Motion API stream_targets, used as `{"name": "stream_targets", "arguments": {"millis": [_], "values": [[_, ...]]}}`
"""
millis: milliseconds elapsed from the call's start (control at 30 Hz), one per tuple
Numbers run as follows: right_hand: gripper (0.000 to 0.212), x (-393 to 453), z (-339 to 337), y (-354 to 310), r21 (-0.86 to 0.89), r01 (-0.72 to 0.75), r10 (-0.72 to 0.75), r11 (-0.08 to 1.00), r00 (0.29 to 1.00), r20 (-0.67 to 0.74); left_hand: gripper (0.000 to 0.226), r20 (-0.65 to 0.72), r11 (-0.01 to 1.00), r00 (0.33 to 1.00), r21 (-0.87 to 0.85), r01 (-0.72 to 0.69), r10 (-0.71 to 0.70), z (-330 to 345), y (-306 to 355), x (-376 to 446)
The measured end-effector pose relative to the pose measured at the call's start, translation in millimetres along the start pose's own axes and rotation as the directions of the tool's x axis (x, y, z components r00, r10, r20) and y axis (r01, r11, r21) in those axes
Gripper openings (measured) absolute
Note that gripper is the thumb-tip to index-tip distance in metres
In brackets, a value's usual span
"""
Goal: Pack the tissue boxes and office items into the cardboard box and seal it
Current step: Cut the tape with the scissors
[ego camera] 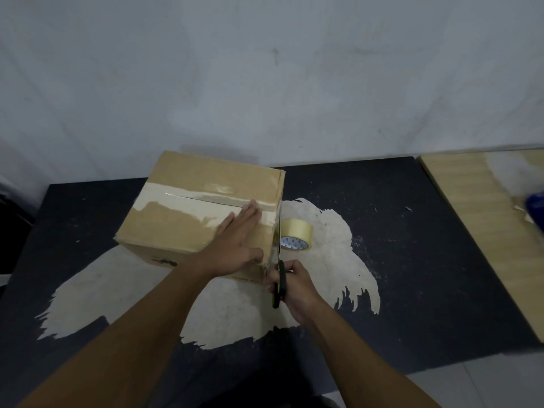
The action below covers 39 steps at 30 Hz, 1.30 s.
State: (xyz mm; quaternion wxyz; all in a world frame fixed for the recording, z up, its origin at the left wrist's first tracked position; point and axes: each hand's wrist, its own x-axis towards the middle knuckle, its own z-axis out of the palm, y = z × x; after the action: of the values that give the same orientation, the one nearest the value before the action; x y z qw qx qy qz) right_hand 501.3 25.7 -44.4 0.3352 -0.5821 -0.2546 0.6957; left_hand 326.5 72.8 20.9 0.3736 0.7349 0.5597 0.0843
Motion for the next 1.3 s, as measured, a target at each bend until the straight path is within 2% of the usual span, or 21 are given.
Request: {"name": "stream_targets", "arguments": {"millis": [533, 767, 833, 933, 1000, 1067, 1167, 1233, 1300], "values": [[0.036, 13, 0, -7, -0.029, -0.019, 0.02, 0.999, 0.998, 0.053, 0.106, -0.019, 0.999, 1.0, 0.041, -0.005, 0.006, 2, -2, 0], [0.057, 8, -2, 2, -0.056, -0.023, 0.028, 0.998, 0.996, 0.08, 0.105, -0.036, 0.996, 0.999, 0.09, -0.001, 0.004, 4, -3, 2], [0.068, 5, -3, 4, -0.06, -0.063, 0.069, 0.996, 0.993, 0.094, 0.104, -0.064, 0.997, 0.998, 0.074, -0.001, 0.006, 6, -2, 2], [0.07, 2, -8, 7, -0.064, -0.096, 0.103, 0.993, 0.988, 0.114, 0.097, -0.135, 0.999, 0.991, 0.018, 0.026, -0.023, 10, 0, 3], [0.072, -2, -15, 10, -0.129, -0.096, 0.109, 0.987, 0.989, 0.101, 0.088, -0.258, 0.998, 0.965, 0.023, 0.066, -0.057, 11, 3, 8], [0.072, -7, -28, 14, -0.259, -0.073, 0.098, 0.963, 0.992, 0.085, 0.078, -0.389, 0.984, 0.919, 0.128, 0.12, -0.062, 14, 13, 19], [0.065, -13, -60, 22, -0.51, -0.003, 0.016, 0.86, 1.0, 0.021, 0.068, -0.489, 0.951, 0.869, 0.224, 0.212, -0.079, 21, 32, 46], [0.049, -15, -87, 25, -0.739, 0.069, -0.105, 0.67, 0.994, -0.002, 0.059, -0.521, 0.913, 0.847, 0.286, 0.29, -0.105, 28, 41, 63], [0.047, -17, -110, 28, -0.903, 0.104, -0.199, 0.416, 0.98, 0.021, 0.055, -0.549, 0.85, 0.824, 0.359, 0.385, -0.141, 33, 48, 77]]}}
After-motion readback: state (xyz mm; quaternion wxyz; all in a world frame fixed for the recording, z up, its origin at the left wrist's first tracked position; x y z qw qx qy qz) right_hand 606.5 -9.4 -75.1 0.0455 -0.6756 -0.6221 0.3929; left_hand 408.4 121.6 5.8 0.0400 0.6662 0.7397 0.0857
